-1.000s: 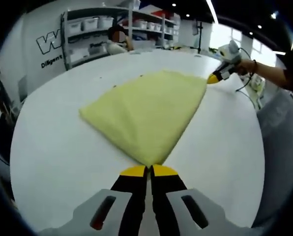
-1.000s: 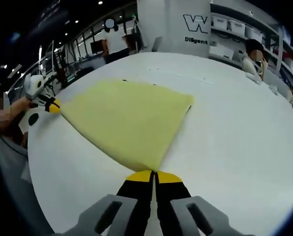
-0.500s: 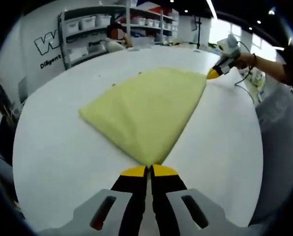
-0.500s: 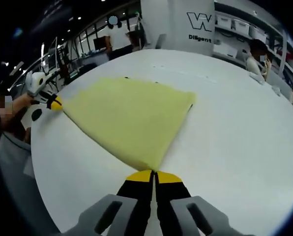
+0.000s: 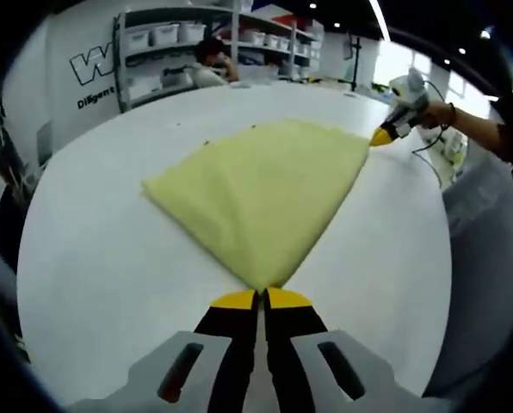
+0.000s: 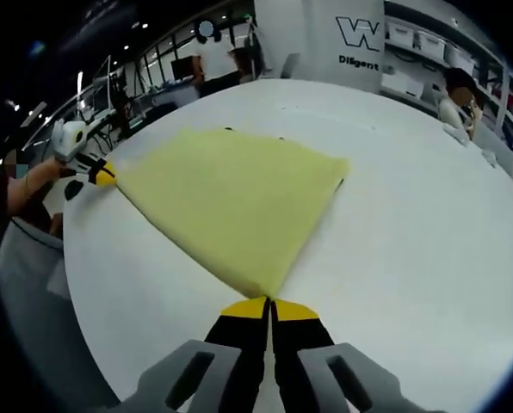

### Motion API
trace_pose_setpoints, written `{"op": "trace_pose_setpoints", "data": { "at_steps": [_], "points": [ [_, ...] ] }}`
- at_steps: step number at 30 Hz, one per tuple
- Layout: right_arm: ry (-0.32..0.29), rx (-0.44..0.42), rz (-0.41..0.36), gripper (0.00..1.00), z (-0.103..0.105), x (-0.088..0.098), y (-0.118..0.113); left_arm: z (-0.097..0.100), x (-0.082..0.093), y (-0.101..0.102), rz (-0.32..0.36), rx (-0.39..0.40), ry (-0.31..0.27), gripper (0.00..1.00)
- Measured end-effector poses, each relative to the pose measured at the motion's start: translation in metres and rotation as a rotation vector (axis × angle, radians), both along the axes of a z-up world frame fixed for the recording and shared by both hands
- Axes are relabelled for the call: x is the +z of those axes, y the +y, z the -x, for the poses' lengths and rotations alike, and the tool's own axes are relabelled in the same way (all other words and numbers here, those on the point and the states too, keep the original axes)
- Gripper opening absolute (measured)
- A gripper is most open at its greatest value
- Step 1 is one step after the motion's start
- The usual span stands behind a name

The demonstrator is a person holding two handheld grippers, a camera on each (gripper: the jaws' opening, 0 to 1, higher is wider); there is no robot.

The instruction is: Fold the garment on the visible template until the final outline fits inside the template.

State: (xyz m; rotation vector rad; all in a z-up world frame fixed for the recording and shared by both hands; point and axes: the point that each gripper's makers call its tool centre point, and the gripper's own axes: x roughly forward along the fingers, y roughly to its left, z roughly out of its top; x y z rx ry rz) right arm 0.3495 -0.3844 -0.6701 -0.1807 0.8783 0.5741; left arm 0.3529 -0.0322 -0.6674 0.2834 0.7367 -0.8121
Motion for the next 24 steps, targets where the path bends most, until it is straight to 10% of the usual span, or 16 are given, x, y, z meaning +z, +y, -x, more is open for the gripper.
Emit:
{"op": "trace_pose_setpoints", "data": {
  "at_steps": [24],
  "points": [
    [0.017,0.015,0.004,0.0,0.017,0.0,0.003,0.017,-0.002,0.005,0.029,0.036,0.014,0.0]
  ]
}}
